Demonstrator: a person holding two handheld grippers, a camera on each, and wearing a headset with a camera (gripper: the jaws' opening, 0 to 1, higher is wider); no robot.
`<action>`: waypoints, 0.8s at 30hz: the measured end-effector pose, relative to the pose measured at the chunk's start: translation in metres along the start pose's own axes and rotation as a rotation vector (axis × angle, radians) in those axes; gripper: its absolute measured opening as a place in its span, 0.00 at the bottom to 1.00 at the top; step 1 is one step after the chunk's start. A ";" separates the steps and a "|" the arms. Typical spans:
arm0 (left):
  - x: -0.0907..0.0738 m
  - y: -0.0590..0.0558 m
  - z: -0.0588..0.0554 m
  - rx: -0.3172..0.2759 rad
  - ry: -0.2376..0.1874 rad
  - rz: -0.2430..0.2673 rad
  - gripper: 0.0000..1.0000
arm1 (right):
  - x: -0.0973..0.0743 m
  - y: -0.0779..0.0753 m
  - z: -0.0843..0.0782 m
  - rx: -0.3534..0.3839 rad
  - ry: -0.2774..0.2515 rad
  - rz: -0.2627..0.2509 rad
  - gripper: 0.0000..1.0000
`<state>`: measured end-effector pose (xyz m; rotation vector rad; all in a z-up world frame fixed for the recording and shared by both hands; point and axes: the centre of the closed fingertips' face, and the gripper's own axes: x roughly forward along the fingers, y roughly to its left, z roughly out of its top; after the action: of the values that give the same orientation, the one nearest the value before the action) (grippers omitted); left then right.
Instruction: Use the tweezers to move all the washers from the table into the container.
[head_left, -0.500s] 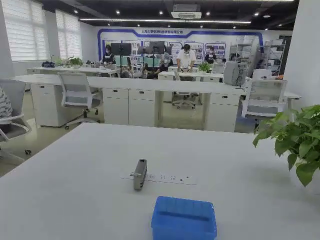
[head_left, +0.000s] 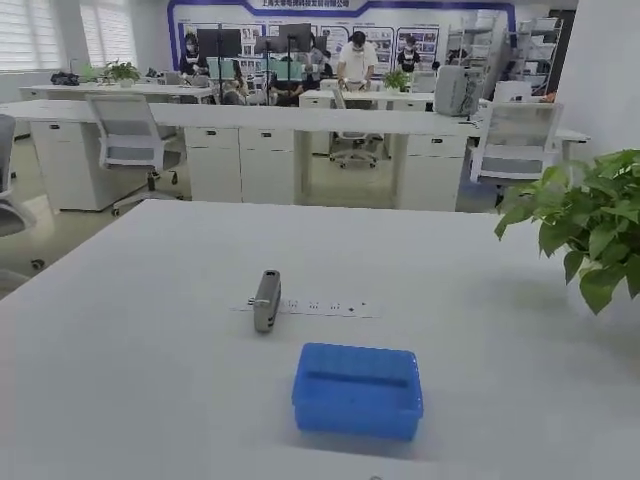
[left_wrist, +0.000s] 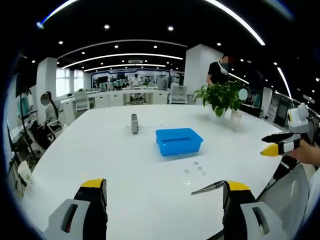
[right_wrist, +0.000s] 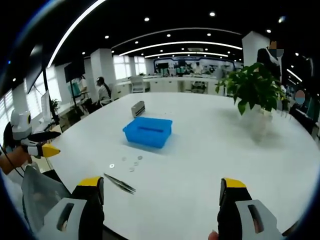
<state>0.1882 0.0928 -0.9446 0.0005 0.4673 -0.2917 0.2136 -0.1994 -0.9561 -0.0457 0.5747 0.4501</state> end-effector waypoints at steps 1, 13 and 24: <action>0.000 0.000 0.000 0.001 0.002 0.001 0.99 | 0.000 0.000 0.000 -0.004 0.001 0.001 0.95; 0.005 0.001 -0.001 0.013 0.020 -0.008 0.99 | 0.004 -0.002 -0.002 -0.009 0.017 -0.001 0.95; 0.014 0.002 -0.002 0.032 0.036 -0.017 0.99 | 0.007 -0.004 -0.003 -0.021 0.032 -0.002 0.95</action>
<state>0.2001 0.0905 -0.9528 0.0333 0.4986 -0.3168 0.2191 -0.2002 -0.9629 -0.0737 0.6009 0.4543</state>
